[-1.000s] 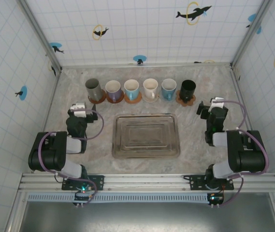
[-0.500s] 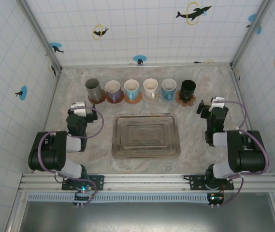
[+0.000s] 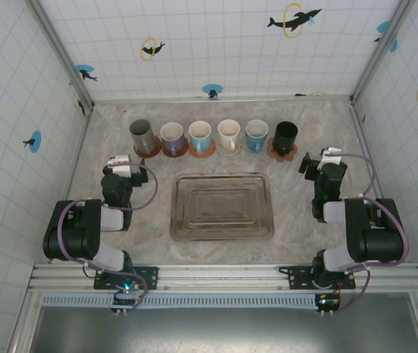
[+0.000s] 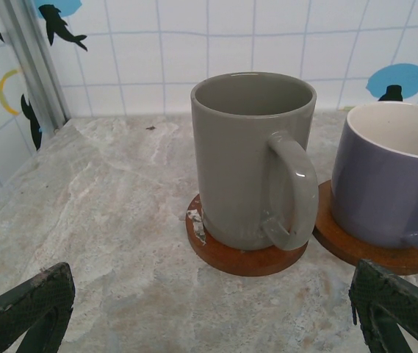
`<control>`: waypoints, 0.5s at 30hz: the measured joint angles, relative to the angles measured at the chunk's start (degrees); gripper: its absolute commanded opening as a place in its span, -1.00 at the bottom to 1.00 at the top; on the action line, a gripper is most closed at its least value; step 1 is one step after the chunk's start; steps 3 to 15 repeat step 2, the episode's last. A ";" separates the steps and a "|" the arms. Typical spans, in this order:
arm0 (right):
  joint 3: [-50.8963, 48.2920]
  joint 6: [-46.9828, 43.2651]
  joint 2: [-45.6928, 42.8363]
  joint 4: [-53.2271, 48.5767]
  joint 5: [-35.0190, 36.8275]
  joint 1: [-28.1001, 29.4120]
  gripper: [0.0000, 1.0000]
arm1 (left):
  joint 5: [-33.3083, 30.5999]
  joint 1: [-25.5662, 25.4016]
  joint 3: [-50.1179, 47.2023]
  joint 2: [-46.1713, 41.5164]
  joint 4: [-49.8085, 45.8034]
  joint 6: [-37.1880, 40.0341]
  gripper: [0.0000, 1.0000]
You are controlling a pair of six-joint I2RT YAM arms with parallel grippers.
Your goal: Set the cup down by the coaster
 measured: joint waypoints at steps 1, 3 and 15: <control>0.00 0.04 0.00 0.00 0.00 0.00 1.00 | 0.00 0.00 0.00 0.00 0.00 0.00 0.95; 0.00 0.07 0.00 0.00 0.02 0.00 1.00 | 0.00 0.00 0.00 0.00 0.00 0.00 0.95; 0.00 0.07 0.00 0.00 0.02 0.00 1.00 | 0.00 0.00 0.00 0.00 0.00 0.00 0.95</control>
